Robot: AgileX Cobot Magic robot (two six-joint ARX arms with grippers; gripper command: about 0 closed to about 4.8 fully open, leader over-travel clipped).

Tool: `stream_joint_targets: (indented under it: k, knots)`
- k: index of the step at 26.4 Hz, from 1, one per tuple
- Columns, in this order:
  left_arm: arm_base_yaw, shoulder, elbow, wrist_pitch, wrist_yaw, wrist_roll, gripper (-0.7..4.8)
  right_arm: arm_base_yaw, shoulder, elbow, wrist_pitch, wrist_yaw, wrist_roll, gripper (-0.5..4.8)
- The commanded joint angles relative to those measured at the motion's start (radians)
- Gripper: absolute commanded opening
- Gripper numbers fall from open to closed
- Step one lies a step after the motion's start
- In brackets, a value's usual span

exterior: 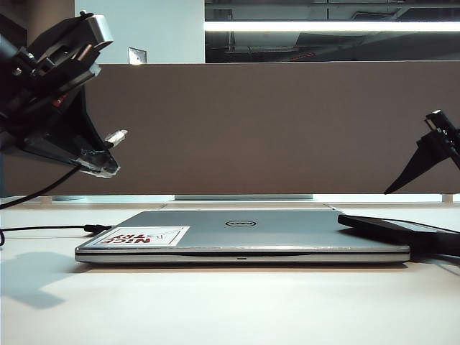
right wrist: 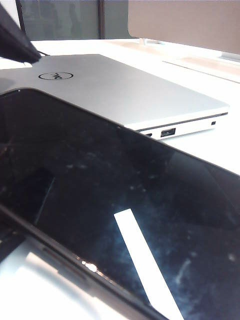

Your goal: Pick up the charging cable and the phone, plug the charging cable into the charging port on the phone, and finally place them back on the table.

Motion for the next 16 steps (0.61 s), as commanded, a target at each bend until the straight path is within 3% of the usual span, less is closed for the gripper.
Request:
stream_joint_targets:
  k: [1,3,4,12,16]
  knots:
    - [0.0,-0.002,0.002,0.01,0.0,0.0,-0.06,0.0,0.011,-0.008,-0.047,0.012,0.0,4.17]
    - [0.0,-0.002,0.002,0.011,0.0,0.0,-0.06,0.0,0.011,-0.008,-0.047,0.013,0.0,3.63]
    - [0.0,-0.002,0.002,0.011,0.0,0.0,-0.06,0.0,0.011,-0.008,-0.047,0.013,0.0,2.95]
    - [0.0,-0.002,0.002,0.01,0.0,0.0,-0.06,0.0,0.011,-0.008,-0.047,0.013,0.0,2.82]
    - [0.0,-0.002,0.002,0.01,0.0,0.0,-0.06,0.0,0.011,-0.008,-0.047,0.013,0.0,2.38]
